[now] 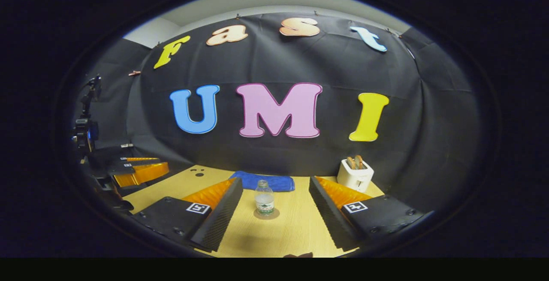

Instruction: Open the teacup lid with one hand, grasp the water bottle and pour water into the teacup with the other hand; after pouring, place the water bottle on the coaster and then close the teacup lid.

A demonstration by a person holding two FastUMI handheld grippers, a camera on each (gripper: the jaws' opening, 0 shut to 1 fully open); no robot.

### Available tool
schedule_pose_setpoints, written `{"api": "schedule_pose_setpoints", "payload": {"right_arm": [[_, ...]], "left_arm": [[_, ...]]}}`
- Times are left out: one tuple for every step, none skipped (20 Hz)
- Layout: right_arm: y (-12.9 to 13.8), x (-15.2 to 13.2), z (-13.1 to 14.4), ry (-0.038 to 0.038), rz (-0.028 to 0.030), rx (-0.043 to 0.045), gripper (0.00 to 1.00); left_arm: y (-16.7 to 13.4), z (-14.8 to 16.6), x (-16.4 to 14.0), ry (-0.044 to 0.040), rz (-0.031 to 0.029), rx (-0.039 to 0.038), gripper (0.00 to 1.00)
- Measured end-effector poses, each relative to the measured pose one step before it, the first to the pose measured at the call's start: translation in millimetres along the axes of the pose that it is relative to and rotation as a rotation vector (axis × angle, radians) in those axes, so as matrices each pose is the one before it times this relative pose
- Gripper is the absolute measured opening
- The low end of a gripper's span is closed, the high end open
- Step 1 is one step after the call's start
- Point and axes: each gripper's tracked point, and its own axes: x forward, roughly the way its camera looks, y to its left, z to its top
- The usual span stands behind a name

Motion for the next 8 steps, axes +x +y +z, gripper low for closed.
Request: {"api": "schedule_pose_setpoints", "payload": {"right_arm": [[-1.02, 0.06, 0.94, -0.00529, -0.00555, -0.00196, 0.96], [-1.33, -0.54, 1.15, -0.00379, -0.00461, -0.00022, 0.96], [0.13, -1.05, 0.55, -0.00004, -0.00246, 0.00337, 0.96], [-0.22, 0.33, -0.98, 0.00201, -0.00431, 0.00537, 0.96], [-1.23, -1.32, -0.5, 0.00357, -0.00554, 0.00488, 0.96], [-0.25, 0.84, -1.0, 0.00728, -0.00398, 0.00351, 0.96], [-0.52, -0.77, -0.96, 0.00478, -0.00575, 0.00006, 0.96], [-0.8, -1.74, 2.1, -0.00099, -0.00705, -0.00314, 0.96]], "left_arm": [[0.42, 0.59, -1.26, -0.00095, -0.00216, -0.00005, 0.4], [0.1, 0.35, -0.17, -0.00037, -0.00209, -0.0009, 0.4], [0.22, -0.74, 0.14, 0.00206, -0.00169, -0.0005, 0.4], [-0.24, 1.02, -0.44, -0.00126, -0.00223, -0.00161, 0.4], [-0.21, 2.19, 0.15, -0.00703, -0.00502, -0.00114, 0.4], [-0.18, 0.82, 2.05, -0.00828, -0.00228, 0.00507, 0.4], [0.82, 0.35, 0.25, -0.00541, -0.00092, 0.00796, 0.4], [-0.56, -0.67, -1.23, -0.00405, -0.00636, 0.00478, 0.43]]}}
